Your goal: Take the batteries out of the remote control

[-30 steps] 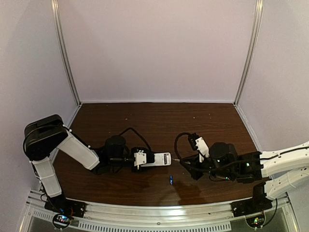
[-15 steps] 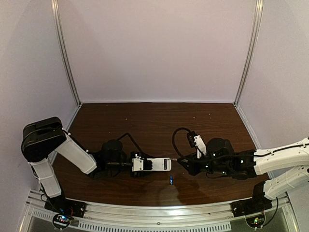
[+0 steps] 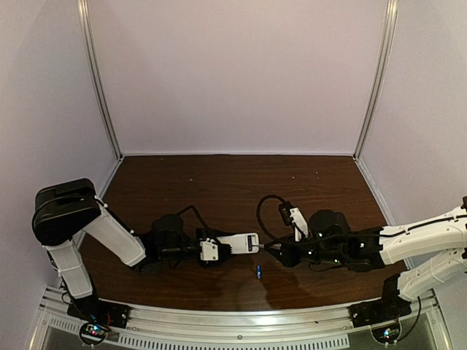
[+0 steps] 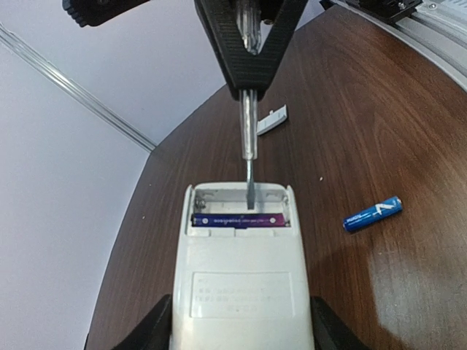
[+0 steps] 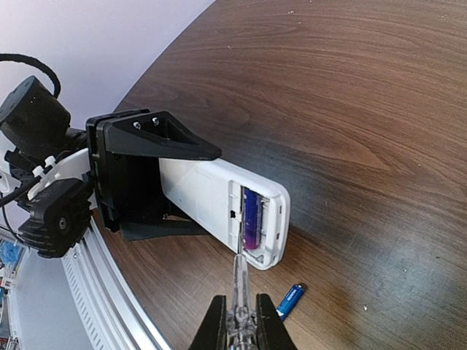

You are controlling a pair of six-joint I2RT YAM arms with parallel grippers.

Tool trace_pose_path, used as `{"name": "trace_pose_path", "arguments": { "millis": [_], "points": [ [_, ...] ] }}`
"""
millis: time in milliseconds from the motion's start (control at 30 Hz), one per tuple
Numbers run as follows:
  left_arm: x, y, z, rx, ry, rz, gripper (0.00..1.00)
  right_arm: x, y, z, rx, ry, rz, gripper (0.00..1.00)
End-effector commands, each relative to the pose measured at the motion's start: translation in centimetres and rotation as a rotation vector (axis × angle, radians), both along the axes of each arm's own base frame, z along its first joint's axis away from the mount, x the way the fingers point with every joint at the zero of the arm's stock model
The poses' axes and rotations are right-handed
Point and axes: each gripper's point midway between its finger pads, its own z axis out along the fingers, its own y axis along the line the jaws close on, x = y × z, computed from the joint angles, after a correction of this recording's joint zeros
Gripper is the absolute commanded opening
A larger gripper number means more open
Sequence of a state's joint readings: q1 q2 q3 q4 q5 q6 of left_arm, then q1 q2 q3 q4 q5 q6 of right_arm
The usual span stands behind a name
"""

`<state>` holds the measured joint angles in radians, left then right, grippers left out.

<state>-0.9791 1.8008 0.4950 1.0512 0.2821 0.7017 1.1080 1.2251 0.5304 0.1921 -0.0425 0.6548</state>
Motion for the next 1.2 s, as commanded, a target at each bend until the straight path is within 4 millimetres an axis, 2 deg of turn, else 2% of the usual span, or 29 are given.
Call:
{"name": "trace_pose_path", "arguments": {
  "millis": [0, 533, 1167],
  "points": [
    [0.1, -0.4, 0.8, -0.019, -0.044, 0.003, 0.0, 0.3, -0.4, -0.1, 0.012, 0.003, -0.028, 0.0],
    [0.0, -0.6, 0.8, -0.014, -0.05, 0.007, 0.0, 1.9, -1.6, 0.5, 0.004, -0.017, -0.141, 0.0],
    [-0.2, -0.8, 0.6, -0.004, -0.052, 0.0, 0.0, 2.0, 0.3, 0.2, 0.03, -0.007, -0.101, 0.0]
  ]
}}
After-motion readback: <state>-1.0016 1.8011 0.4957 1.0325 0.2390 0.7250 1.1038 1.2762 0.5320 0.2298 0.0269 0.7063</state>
